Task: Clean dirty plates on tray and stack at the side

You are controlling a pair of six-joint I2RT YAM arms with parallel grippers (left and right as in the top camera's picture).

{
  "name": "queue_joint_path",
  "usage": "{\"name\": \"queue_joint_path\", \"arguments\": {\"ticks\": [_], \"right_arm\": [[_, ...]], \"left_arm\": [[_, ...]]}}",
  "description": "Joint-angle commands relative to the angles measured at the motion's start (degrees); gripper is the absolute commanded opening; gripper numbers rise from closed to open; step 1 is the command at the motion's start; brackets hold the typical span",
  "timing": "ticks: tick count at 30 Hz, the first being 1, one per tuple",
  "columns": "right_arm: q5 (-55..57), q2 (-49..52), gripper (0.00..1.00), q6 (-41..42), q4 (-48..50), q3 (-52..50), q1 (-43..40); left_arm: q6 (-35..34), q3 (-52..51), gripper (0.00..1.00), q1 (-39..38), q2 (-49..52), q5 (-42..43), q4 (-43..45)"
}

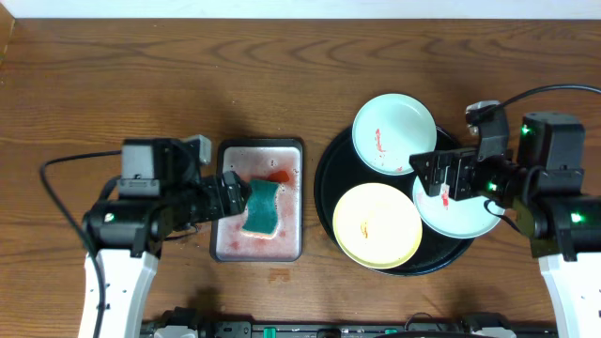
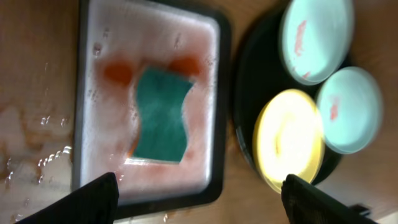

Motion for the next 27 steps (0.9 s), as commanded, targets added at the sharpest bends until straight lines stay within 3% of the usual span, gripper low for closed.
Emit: {"name": "queue_joint_path", "arguments": {"ticks": [1,6,10,16,25,27], "right_arm": [[-0.6,2.4,0.98,-0.4,-3.4,0.9,0.4],[-0.6,6.6,0.86,-0.4,-10.0,0.9,0.9],[-0.6,9.2,0.82,-0.4,-11.0,0.9,3.5],[0.5,10.5,0.8,-0.4,-10.0,0.9,9.1],[6.3,10.5,0.78,4.4,-10.0,0.9,12.6],[6.3,10.5,0.79,5.0,-10.1,0.9,12.6]], "left_arm": [[0.1,0.4,0.84,-3.2,2.7,-8.4,-1.7],[-3.7,-4.1,0.84,-10.9,8.1,-13.5,1.7],[-8.4,-6.9,0.84,-16.5,14.4,-21.9,6.8],[-8.7,-7.2,0.76,-17.1,25.3,-23.5,13.5],[-6.9,-7.2,0.36,-16.9,36.6,-17.2,21.6],[-6.0,-7.1,0.08,-16.9,37.0,-17.2,21.7]]}}
